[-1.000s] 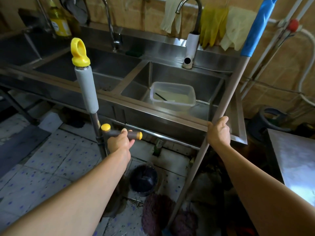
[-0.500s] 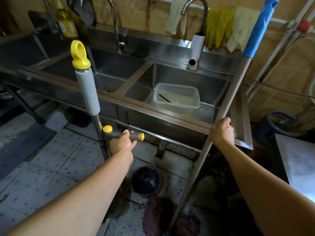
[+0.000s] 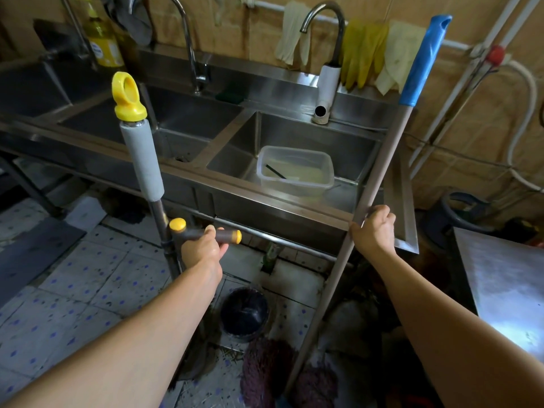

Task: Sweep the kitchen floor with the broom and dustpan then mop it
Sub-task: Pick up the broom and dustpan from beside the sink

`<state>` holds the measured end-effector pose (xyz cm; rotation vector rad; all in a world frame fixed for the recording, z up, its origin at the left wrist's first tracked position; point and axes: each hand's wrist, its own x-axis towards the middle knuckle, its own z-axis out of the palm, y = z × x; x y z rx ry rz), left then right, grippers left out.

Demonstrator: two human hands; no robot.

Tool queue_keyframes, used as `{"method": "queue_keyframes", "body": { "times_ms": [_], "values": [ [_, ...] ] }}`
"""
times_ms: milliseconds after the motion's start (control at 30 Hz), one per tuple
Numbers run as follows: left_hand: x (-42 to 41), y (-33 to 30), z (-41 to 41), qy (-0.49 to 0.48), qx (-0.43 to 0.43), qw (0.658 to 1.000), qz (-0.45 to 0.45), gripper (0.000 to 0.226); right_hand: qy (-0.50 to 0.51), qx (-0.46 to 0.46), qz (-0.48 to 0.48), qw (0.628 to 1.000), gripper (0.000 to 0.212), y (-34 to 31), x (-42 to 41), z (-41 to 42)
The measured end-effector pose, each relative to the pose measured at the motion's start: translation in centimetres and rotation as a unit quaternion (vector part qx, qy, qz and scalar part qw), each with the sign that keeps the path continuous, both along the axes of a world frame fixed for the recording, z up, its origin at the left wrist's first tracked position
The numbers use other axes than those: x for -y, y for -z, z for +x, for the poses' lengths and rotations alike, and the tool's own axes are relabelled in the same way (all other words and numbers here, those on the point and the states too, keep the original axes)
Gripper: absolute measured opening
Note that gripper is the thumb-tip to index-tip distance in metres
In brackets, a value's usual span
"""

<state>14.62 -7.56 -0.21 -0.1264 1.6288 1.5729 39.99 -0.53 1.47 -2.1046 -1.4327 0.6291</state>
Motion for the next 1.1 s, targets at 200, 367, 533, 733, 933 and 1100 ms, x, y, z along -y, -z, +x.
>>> {"method": "queue_keyframes", "body": {
  "times_ms": [200, 367, 533, 733, 933, 1100],
  "values": [
    [1.3, -2.0, -0.9, 0.003, 0.005, 1.0, 0.015, 0.029, 0.001, 0.037, -0.002, 0.999, 0.044, -2.3, 2.3, -2.0],
    [2.5, -4.2, -2.1, 0.012, 0.012, 0.999, 0.033, 0.029, -0.062, 0.048, -0.002, 0.997, 0.047, -3.5, 4.5, -5.6],
    [3.9, -5.2, -4.3, 0.014, 0.014, 0.999, 0.027, 0.033, -0.127, 0.052, -0.01, 0.99, 0.05, -4.9, 5.6, -10.1],
    [5.6, -5.5, -8.3, 0.009, 0.019, 0.999, 0.028, 0.033, -0.204, 0.054, -0.008, 0.977, 0.048, -6.6, 6.6, -16.4],
    [7.4, -5.9, -12.5, 0.021, 0.044, 0.998, 0.043, 0.03, -0.28, 0.057, -0.011, 0.958, 0.048, -7.7, 7.1, -23.2],
    [8.3, -6.3, -16.9, 0.021, 0.04, 0.998, 0.036, 0.011, -0.356, 0.062, -0.006, 0.932, 0.05, -8.3, 7.2, -29.5]
  ]
}}
